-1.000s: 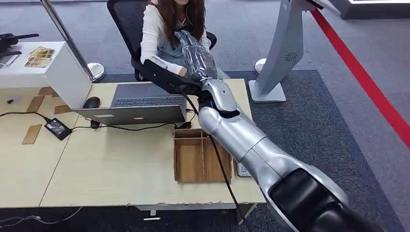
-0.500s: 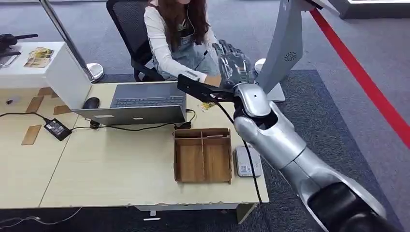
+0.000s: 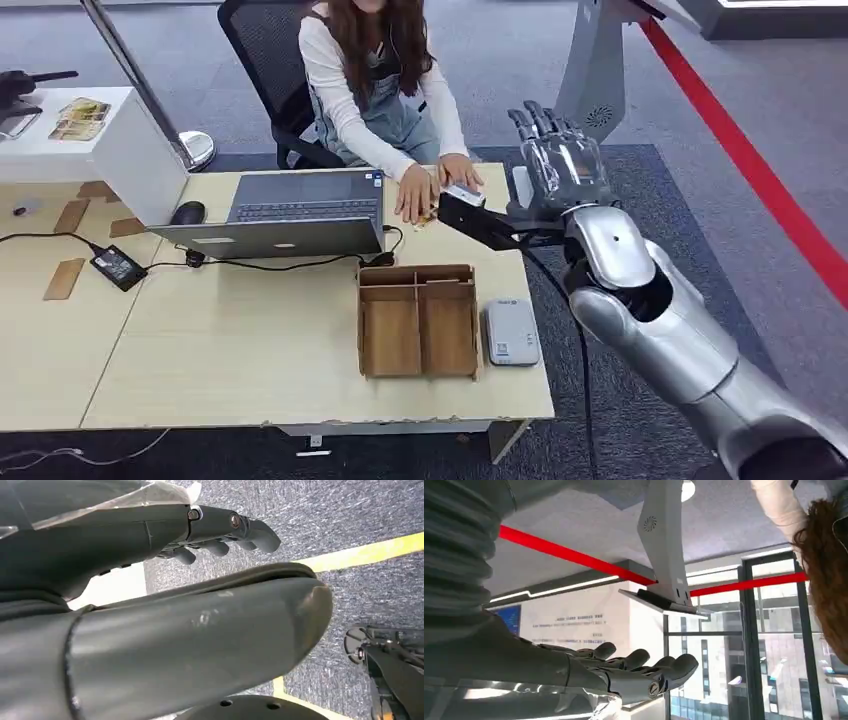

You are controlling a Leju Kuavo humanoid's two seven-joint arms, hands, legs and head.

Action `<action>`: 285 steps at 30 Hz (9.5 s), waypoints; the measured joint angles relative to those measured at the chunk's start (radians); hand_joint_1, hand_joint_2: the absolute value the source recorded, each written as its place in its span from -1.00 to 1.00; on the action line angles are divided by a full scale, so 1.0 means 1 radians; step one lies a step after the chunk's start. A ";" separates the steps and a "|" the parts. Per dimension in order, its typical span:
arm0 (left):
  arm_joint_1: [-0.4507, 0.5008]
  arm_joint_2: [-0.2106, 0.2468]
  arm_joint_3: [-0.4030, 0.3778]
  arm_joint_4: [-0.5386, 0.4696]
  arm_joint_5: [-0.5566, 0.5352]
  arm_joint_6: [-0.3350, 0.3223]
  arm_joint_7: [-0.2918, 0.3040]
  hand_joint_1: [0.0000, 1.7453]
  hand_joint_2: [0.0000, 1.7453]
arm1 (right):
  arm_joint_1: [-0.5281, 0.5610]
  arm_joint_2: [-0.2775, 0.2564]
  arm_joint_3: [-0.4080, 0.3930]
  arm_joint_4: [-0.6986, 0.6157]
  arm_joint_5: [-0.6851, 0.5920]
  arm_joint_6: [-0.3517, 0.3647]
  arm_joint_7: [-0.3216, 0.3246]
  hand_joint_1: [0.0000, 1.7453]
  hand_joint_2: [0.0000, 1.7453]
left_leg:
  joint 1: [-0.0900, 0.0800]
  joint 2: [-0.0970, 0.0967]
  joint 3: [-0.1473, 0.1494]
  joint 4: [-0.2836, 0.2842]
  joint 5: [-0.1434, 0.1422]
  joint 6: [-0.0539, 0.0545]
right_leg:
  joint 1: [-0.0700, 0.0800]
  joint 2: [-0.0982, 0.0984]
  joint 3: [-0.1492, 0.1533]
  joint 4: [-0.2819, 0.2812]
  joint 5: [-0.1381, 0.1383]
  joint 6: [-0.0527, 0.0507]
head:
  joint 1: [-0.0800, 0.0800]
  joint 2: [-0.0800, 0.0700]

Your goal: Pass the card to the sensor for recognition and then transmit it.

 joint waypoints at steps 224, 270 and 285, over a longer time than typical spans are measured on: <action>-0.017 0.009 0.032 0.000 0.045 0.027 0.019 -1.00 -1.00 | 0.181 0.187 0.136 0.351 -0.036 -0.108 -0.161 -0.22 1.00 | 0.000 0.000 -0.003 0.000 0.000 0.000 | 0.000 -0.001 -0.001 0.000 0.000 0.000 | 0.000 0.000; -0.017 0.011 0.032 0.000 0.055 0.027 -0.013 -1.00 -1.00 | 0.187 0.218 0.085 0.391 -0.129 -0.261 -0.198 0.62 1.00 | 0.000 0.000 -0.002 0.000 0.000 0.000 | 0.000 -0.001 -0.001 0.000 0.000 0.000 | 0.000 0.000; -0.017 0.010 0.031 0.000 0.048 0.029 -0.026 -1.00 -1.00 | 0.147 0.235 -0.019 0.315 -0.411 -0.356 -0.293 0.54 1.00 | 0.000 0.000 -0.002 0.000 0.000 0.000 | 0.000 -0.001 -0.001 0.000 0.000 0.000 | 0.000 0.000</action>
